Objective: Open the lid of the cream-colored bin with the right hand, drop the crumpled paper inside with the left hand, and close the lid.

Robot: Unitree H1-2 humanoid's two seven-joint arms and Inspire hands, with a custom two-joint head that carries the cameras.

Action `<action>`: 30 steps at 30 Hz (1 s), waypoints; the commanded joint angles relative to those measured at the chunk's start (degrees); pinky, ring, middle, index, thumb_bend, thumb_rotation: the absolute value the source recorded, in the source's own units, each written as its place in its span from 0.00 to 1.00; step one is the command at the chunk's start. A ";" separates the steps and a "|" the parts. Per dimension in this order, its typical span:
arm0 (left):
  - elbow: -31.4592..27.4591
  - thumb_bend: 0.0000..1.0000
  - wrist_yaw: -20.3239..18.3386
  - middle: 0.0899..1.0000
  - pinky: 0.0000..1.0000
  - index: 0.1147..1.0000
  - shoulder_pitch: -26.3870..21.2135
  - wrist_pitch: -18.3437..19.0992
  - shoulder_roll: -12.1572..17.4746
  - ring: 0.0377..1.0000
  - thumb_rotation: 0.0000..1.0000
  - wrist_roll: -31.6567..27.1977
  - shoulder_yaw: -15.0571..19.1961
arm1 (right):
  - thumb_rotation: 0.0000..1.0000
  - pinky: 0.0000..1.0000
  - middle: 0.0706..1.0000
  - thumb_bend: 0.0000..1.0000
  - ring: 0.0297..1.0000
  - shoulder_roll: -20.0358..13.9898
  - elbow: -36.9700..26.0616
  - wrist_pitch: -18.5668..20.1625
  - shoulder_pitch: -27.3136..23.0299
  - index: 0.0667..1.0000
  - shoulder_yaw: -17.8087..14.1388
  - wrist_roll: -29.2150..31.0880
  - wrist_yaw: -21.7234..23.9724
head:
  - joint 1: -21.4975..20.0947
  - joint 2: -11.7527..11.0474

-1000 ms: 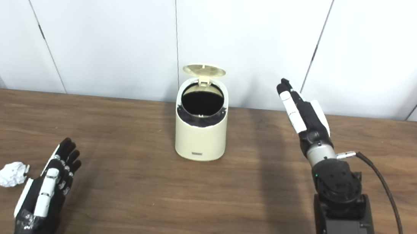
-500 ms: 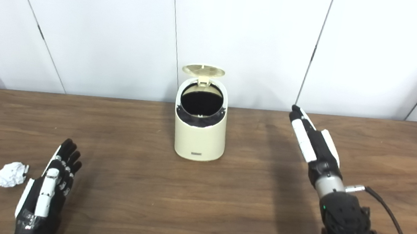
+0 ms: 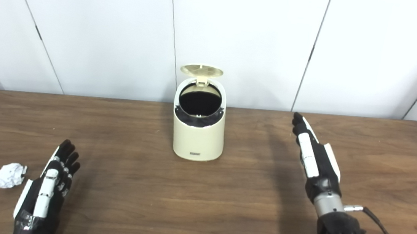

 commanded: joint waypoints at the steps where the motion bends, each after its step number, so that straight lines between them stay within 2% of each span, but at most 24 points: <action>1: 1.23 0.35 0.24 1.00 1.00 1.00 0.60 -0.18 -0.23 1.00 0.84 -0.14 -0.04 | 1.00 1.00 0.96 0.48 0.97 0.89 -0.86 -4.35 -0.96 0.95 -0.75 2.06 -0.63 | -0.08 0.01; 5: 1.17 0.36 0.42 1.00 1.00 1.00 0.56 -0.13 -0.29 1.00 0.84 0.05 0.03 | 1.00 0.99 0.95 0.48 0.96 2.90 -0.66 -5.70 0.28 0.94 -1.37 4.25 -1.63 | -0.05 0.08; 9: 0.60 0.36 0.61 1.00 1.00 1.00 0.63 0.37 -0.48 1.00 0.83 -0.31 0.08 | 1.00 1.00 0.94 0.50 0.95 4.17 -1.61 -6.27 2.53 0.94 -0.97 4.01 -2.50 | 0.14 0.34; 13: 0.67 0.35 0.29 1.00 1.00 1.00 0.60 0.18 -0.40 1.00 0.80 -1.01 0.12 | 1.00 1.00 0.95 0.51 0.95 4.47 -1.47 -6.87 3.75 0.95 -1.03 4.58 -2.73 | 0.11 0.50; 30: 0.66 0.35 0.16 1.00 1.00 1.00 0.69 0.29 -0.33 1.00 0.80 -1.30 0.20 | 1.00 1.00 0.95 0.48 0.96 5.16 -3.77 -7.70 9.05 0.94 -0.73 5.72 -3.61 | 0.14 1.25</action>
